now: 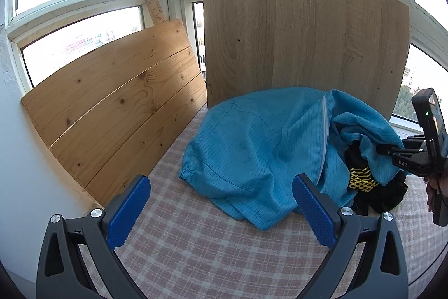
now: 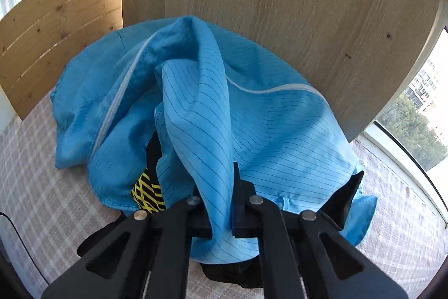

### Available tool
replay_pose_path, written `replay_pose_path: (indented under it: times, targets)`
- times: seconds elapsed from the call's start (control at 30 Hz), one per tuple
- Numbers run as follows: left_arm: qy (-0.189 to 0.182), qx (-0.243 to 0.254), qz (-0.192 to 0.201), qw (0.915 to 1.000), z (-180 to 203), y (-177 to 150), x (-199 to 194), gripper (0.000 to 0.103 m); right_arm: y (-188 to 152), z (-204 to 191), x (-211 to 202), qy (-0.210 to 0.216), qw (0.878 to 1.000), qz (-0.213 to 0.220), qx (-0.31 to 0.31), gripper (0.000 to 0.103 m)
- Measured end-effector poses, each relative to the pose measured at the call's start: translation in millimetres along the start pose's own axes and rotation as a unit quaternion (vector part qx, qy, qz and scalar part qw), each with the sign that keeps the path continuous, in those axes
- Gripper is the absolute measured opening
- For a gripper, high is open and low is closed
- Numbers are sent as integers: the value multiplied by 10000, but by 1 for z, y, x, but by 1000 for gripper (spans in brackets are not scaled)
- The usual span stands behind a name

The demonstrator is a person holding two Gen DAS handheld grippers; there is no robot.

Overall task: Fold clothes
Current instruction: 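Grasp the blue shirt with the right gripper and lift it up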

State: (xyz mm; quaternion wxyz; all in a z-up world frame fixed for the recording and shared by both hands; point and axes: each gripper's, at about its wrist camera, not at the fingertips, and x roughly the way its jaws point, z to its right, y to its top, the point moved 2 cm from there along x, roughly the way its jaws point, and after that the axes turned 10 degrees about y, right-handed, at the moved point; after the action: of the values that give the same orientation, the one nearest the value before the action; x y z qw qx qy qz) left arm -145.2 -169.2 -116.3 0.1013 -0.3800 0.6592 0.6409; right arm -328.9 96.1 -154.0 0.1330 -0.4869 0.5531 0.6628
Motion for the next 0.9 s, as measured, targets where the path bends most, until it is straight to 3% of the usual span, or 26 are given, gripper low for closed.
replay_pose_path:
  times: [0.17, 0.3, 0.6, 0.77, 0.9]
  targets:
    - [-15, 98, 120, 9999, 2, 6, -8, 102, 35, 12, -79, 365, 9931, 1034, 412, 3]
    - [-56, 71, 301, 9995, -3, 13, -24, 102, 66, 1, -157, 458, 9839, 1711, 255, 3]
    - [-342, 265, 989, 9942, -9, 38, -93, 102, 134, -64, -340, -196, 9620, 2620, -739, 3]
    - [-416, 522, 1426, 9875, -16, 46, -140, 102, 122, -87, -439, -369, 9498, 2967, -921, 3]
    - [-475, 726, 1774, 9803, -21, 51, -177, 102, 75, -90, -483, -493, 9499, 2959, -874, 3]
